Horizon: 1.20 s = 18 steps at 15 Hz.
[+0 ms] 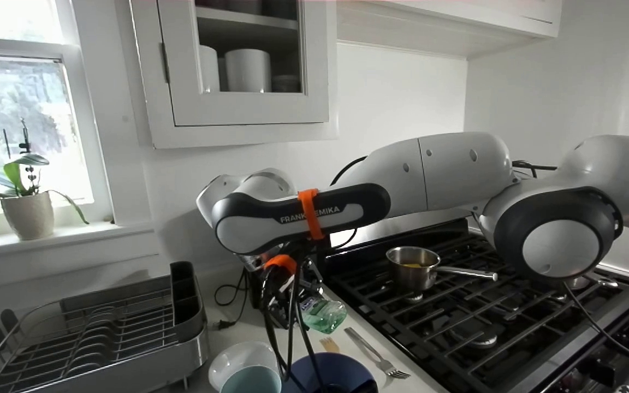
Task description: Move the hand washing soap next to the stove on the kitchen counter
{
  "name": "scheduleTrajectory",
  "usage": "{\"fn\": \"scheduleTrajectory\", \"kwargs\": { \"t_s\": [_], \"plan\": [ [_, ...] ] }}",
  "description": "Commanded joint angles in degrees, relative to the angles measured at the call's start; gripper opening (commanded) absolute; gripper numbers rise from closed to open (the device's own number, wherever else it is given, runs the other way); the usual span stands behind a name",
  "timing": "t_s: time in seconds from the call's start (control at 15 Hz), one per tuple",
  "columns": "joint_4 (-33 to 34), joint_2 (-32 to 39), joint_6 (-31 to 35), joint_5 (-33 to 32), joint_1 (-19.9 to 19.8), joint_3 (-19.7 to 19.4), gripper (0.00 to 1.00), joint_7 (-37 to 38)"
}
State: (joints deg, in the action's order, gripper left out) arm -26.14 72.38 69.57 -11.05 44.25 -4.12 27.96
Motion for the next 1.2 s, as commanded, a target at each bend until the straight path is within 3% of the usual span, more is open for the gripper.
{"fn": "scheduleTrajectory", "kwargs": {
  "t_s": [0.0, 0.07, 0.2, 0.53, 0.73, 0.87, 1.13],
  "plan": [
    [2.0, 1.8, -0.7, -0.9, -0.1, -0.4, 0.54, -4.3],
    [2.0, 2.0, -0.7, -0.9, -0.2, -0.4, 0.82, -4.9],
    [2.0, 2.5, -0.8, -0.9, -0.4, -0.5, 0.86, -5.8],
    [2.1, 3.0, -0.8, -1.2, -0.8, -0.8, 0.84, -7.1],
    [1.7, 1.8, -0.5, -0.4, -0.8, -0.2, 1.0, -6.7],
    [0.4, -0.1, 0.0, 0.4, -0.7, 0.1, 1.0, -5.1],
    [0.9, -3.6, -0.4, 6.1, -2.0, 4.2, 1.0, -4.0]
  ]
}}
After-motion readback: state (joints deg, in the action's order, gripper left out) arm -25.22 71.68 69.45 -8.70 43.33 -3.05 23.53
